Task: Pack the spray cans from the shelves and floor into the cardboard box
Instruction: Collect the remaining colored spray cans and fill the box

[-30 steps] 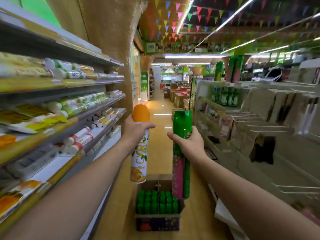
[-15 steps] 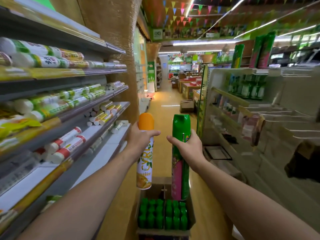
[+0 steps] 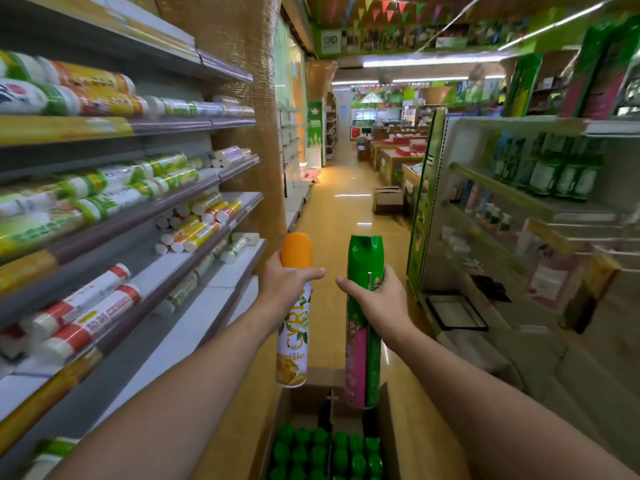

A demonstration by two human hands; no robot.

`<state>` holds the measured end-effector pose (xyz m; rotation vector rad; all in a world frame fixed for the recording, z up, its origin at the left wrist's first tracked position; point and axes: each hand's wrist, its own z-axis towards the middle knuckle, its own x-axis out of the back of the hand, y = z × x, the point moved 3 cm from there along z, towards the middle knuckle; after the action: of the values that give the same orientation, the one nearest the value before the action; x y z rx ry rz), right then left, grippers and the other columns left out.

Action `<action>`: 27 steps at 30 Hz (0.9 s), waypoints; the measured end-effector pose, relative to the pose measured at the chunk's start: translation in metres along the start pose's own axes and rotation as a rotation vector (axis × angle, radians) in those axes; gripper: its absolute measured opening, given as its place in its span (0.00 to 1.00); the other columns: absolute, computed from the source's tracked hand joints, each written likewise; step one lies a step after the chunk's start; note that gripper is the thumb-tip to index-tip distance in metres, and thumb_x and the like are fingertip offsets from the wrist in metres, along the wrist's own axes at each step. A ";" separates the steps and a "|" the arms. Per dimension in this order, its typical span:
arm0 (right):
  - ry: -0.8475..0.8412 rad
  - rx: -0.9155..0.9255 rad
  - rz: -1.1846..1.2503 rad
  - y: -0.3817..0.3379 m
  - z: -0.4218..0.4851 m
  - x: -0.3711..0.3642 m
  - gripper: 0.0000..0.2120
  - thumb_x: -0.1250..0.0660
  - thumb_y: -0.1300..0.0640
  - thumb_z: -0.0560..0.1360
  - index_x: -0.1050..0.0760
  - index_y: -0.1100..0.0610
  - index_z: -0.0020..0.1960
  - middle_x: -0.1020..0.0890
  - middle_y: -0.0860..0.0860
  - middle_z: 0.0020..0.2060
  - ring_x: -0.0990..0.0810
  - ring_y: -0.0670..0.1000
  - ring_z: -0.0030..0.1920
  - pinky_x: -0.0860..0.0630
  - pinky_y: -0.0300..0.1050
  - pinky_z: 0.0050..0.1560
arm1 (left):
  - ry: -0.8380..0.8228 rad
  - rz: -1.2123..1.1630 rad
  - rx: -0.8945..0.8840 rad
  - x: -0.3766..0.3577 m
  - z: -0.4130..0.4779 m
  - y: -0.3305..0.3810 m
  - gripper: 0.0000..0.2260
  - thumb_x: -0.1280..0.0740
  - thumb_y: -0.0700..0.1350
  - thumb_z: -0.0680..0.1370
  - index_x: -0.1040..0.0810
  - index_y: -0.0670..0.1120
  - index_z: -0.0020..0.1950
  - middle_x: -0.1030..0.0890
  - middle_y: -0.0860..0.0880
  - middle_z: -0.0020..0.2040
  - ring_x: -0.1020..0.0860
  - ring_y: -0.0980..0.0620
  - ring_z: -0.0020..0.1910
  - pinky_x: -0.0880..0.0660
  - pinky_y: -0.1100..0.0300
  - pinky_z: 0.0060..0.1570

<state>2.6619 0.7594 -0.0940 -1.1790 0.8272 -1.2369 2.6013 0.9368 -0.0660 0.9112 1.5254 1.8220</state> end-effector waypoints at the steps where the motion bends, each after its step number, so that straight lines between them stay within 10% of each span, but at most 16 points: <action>1: 0.005 -0.008 -0.005 0.008 0.013 -0.005 0.23 0.19 0.45 0.66 0.26 0.50 0.55 0.17 0.47 0.46 0.17 0.46 0.45 0.20 0.46 0.45 | -0.016 0.008 0.008 -0.005 0.016 -0.008 0.28 0.18 0.50 0.64 0.25 0.47 0.59 0.18 0.41 0.47 0.16 0.41 0.42 0.18 0.44 0.44; 27: 0.106 -0.325 -0.151 0.226 0.249 -0.022 0.28 0.18 0.47 0.66 0.26 0.52 0.60 0.18 0.47 0.50 0.18 0.48 0.51 0.20 0.49 0.52 | -0.284 0.076 0.237 -0.164 0.300 -0.189 0.36 0.19 0.60 0.59 0.26 0.47 0.61 0.19 0.45 0.49 0.17 0.45 0.44 0.20 0.49 0.41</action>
<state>2.9520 0.8182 -0.2547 -1.4678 1.0629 -1.3298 2.9424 1.0136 -0.2407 1.2960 1.5606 1.5042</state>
